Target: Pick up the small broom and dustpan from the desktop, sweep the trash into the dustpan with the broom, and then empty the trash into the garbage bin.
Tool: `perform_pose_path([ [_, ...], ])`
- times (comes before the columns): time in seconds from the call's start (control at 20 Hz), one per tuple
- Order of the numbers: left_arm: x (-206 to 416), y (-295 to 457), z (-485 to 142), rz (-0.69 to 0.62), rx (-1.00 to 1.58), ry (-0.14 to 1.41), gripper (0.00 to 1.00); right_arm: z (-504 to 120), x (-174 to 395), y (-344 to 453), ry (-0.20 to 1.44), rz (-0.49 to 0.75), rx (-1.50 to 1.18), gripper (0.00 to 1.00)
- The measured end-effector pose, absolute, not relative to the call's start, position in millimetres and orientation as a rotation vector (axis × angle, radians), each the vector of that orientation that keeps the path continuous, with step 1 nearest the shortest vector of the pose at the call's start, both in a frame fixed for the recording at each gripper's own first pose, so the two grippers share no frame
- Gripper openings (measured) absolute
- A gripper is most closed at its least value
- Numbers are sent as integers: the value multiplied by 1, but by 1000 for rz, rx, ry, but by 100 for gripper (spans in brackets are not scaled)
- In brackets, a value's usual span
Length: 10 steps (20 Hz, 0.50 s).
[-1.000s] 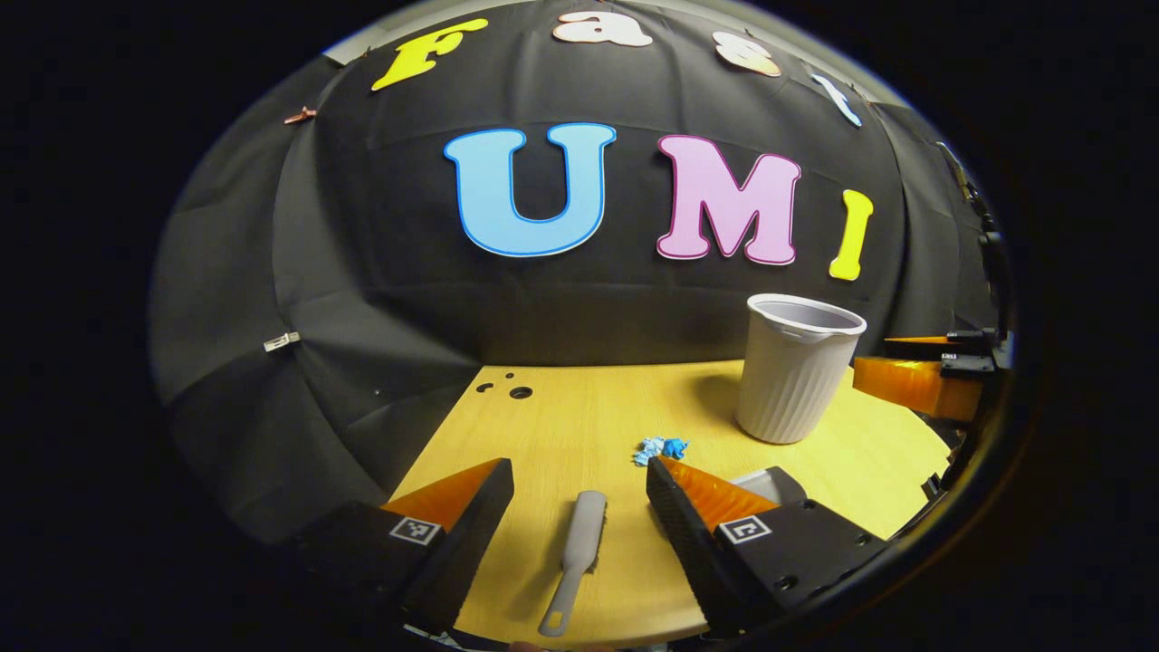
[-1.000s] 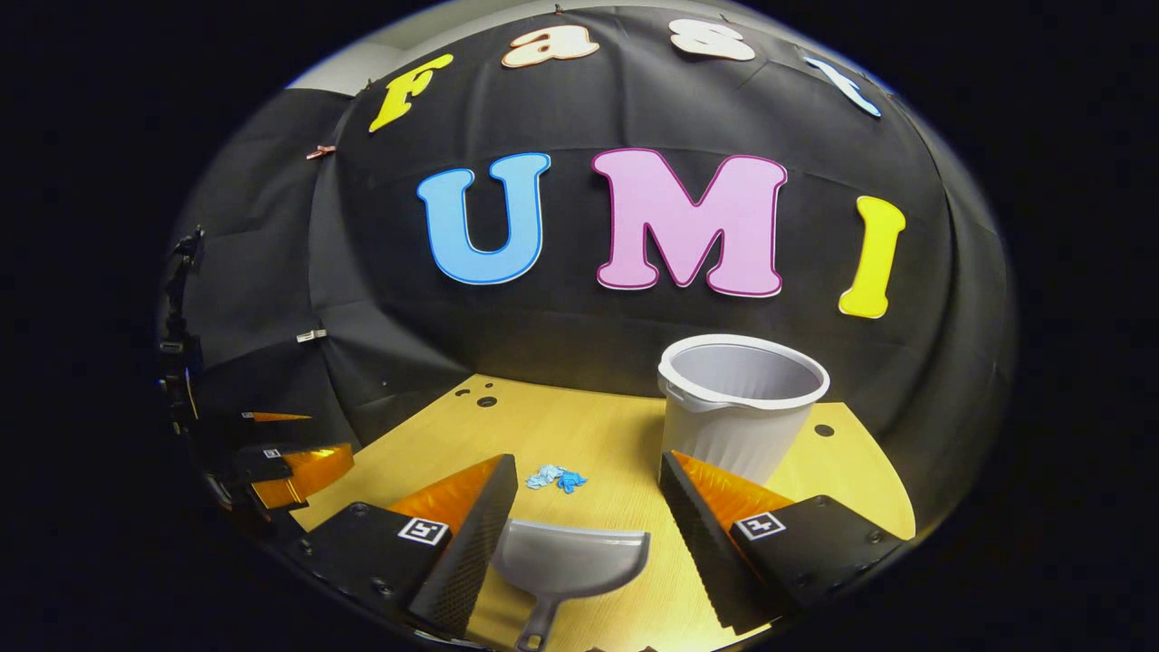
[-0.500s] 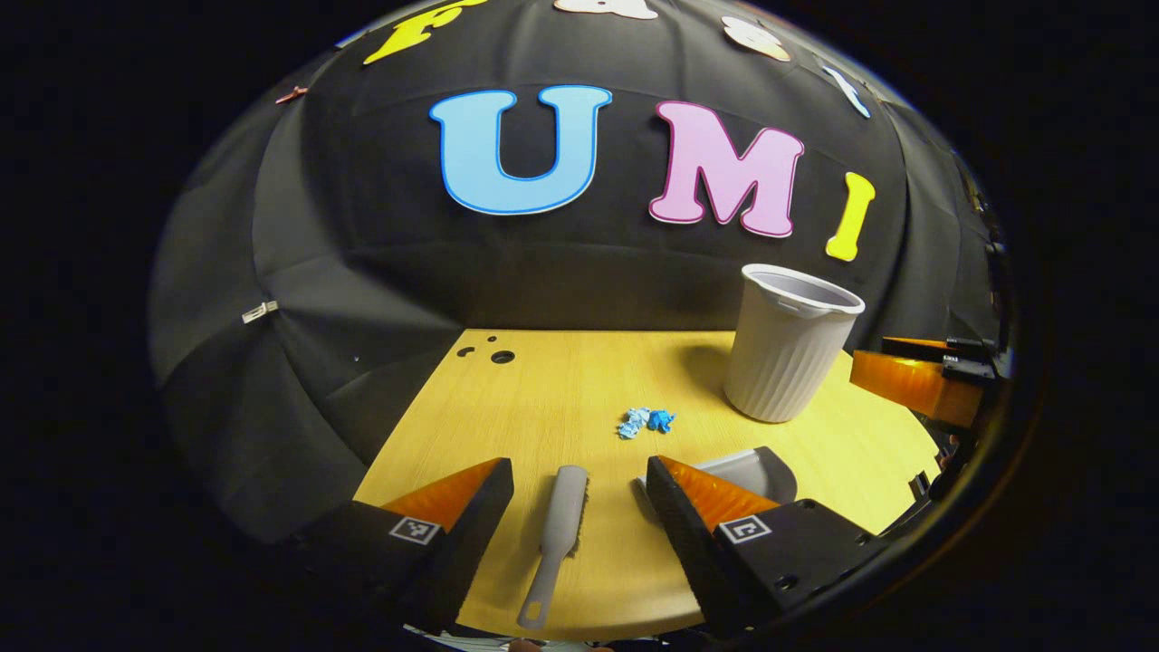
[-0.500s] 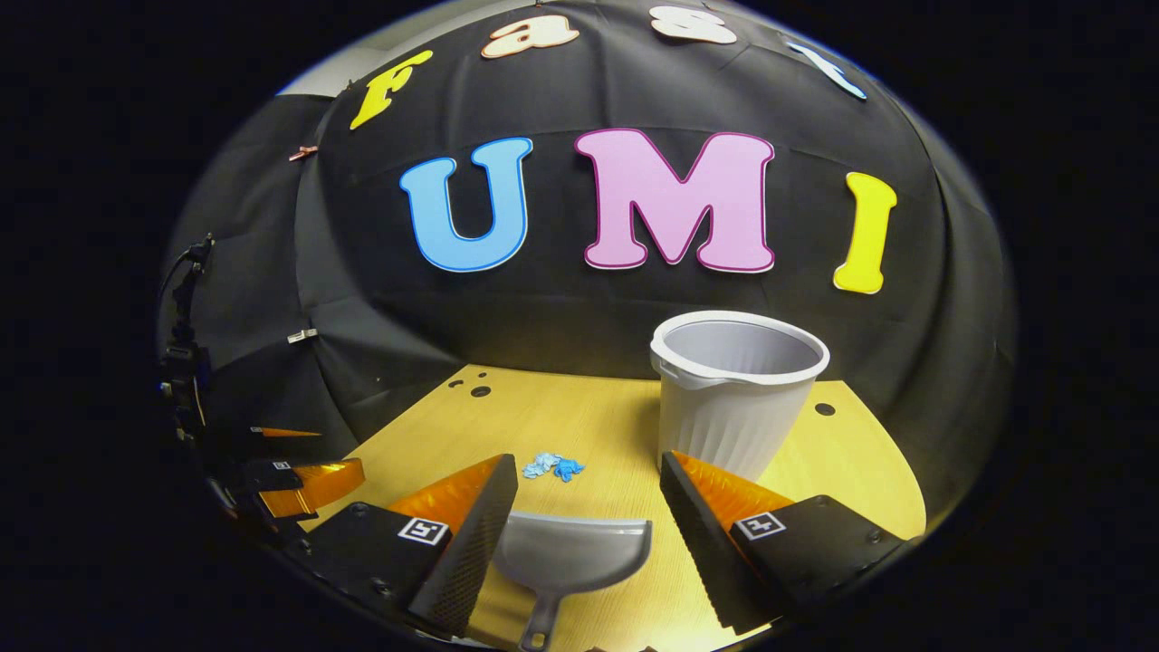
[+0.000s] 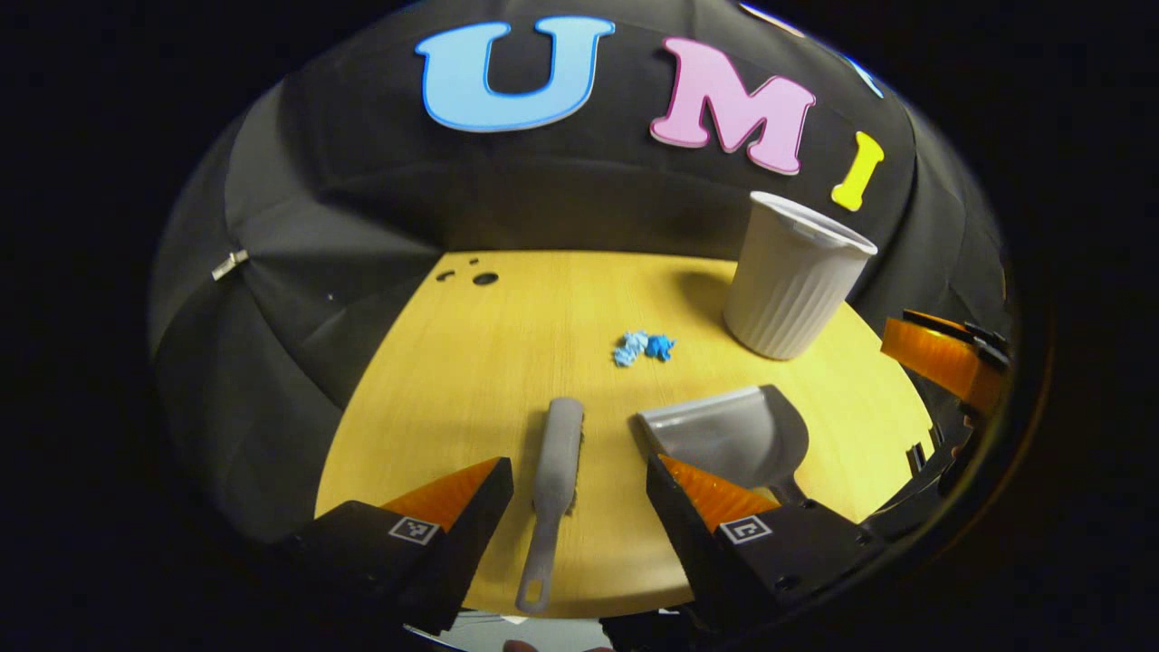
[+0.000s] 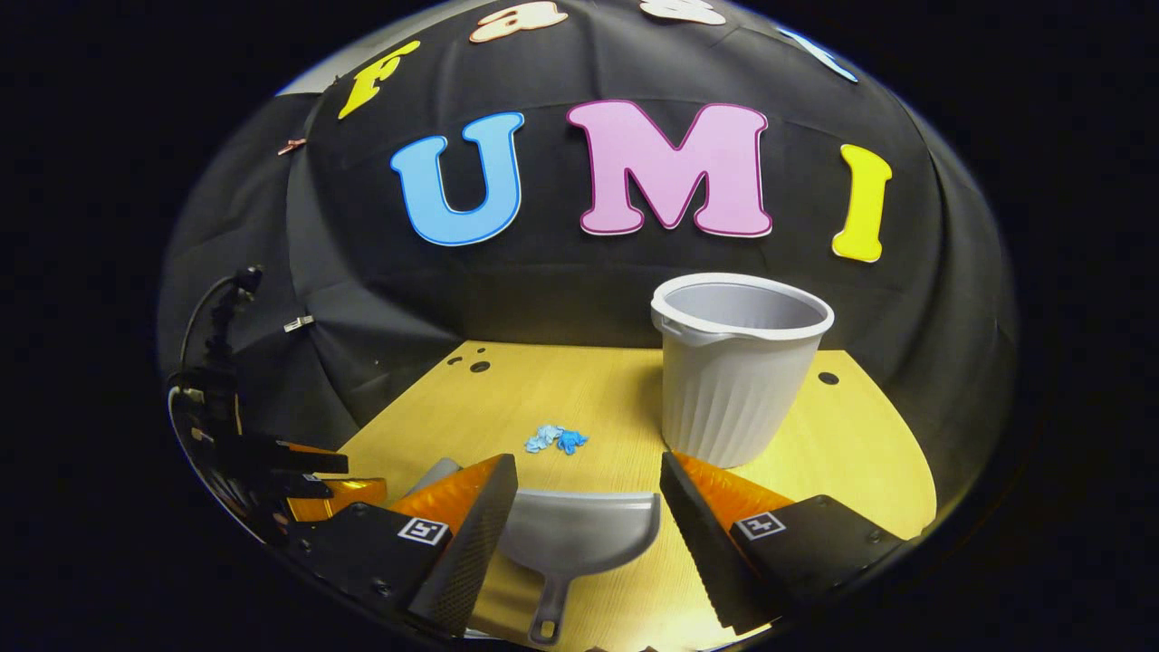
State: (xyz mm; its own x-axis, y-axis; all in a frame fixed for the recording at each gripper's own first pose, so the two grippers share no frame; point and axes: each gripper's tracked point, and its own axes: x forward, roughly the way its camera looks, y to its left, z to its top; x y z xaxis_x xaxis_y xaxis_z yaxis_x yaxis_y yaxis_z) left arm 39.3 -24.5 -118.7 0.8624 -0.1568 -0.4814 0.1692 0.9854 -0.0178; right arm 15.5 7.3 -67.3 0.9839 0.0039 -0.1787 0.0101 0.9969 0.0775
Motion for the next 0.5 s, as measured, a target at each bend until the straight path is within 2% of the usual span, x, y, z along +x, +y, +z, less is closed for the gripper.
perform_pose_path([
  [0.25, 51, -11, -164, -192, 74, 654, 96, -88, 6, 2, 241, -20, 86, 98],
  [0.3, 51, -11, -173, -207, 80, 686, 92, -93, 5, 1, 258, -27, 90, 98],
  [0.35, 51, -11, -182, -223, 81, 721, 95, -98, 3, -1, 277, -35, 97, 98],
  [0.5, 52, -1, -205, -226, 95, 814, 95, -115, -1, -7, 326, -60, 125, 98],
])
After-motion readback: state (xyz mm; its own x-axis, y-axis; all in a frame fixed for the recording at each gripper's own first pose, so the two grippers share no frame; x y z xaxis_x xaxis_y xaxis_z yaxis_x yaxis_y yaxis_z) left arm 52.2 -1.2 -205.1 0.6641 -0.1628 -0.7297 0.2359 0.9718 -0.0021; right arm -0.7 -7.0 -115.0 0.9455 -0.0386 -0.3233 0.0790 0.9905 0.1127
